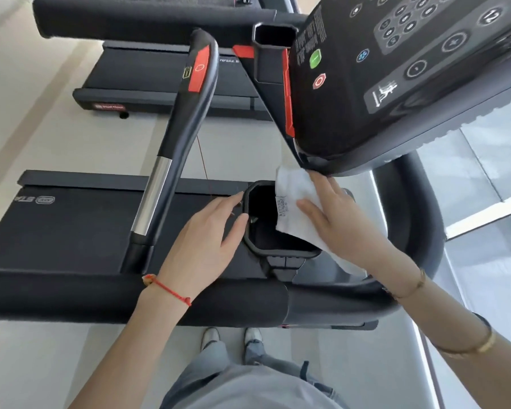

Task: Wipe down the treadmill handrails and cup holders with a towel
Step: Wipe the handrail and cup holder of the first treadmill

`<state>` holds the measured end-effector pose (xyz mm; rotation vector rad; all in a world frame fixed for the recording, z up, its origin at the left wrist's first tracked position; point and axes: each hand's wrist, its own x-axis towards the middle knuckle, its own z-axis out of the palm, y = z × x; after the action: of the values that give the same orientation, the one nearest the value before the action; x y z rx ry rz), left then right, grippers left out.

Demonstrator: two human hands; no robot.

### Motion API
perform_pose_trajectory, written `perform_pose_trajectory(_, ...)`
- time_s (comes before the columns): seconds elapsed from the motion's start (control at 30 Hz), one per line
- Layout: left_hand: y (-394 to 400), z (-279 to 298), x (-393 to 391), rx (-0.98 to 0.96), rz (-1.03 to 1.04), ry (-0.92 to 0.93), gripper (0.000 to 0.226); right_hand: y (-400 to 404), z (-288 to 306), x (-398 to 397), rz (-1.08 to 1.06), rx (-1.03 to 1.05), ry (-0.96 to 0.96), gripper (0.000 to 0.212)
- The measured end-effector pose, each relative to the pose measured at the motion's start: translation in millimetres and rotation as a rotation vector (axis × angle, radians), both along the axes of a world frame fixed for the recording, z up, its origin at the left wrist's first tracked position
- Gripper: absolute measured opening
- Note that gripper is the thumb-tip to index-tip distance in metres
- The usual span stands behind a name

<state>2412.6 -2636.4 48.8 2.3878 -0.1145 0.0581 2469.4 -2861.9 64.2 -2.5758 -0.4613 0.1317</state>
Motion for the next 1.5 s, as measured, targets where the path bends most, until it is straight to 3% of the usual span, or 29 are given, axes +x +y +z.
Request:
perform_pose_trajectory(0.33,-3,3,0,0.026,0.007,-0.022,0.046,0,-1,4,0.197,-0.029,-0.112,0.045)
perform_pose_trajectory(0.53,-3,3,-1,0.044,0.006,-0.021,0.047,-9,4,-16,-0.074,0.192,-0.094,0.036)
perform_pose_trajectory(0.7,-3,4,-2,0.044,0.009,-0.024,0.048,-21,15,-37,-0.316,0.277,0.139,0.025)
perform_pose_trajectory(0.93,-4,4,-3,0.065,-0.014,-0.031,0.049,0,11,-38,-0.274,0.198,0.234,0.024)
perform_pose_trajectory(1.2,-2,2,-3,0.077,-0.036,-0.029,0.049,-15,30,-45,-0.434,0.156,0.044,0.022)
perform_pose_trajectory(1.37,-2,1,-4,0.100,-0.051,-0.034,0.049,-13,21,-43,-0.440,0.084,0.137,0.022)
perform_pose_trajectory(1.5,-1,0,-4,0.098,-0.070,-0.038,0.050,8,9,-36,-0.383,0.161,0.178,0.016)
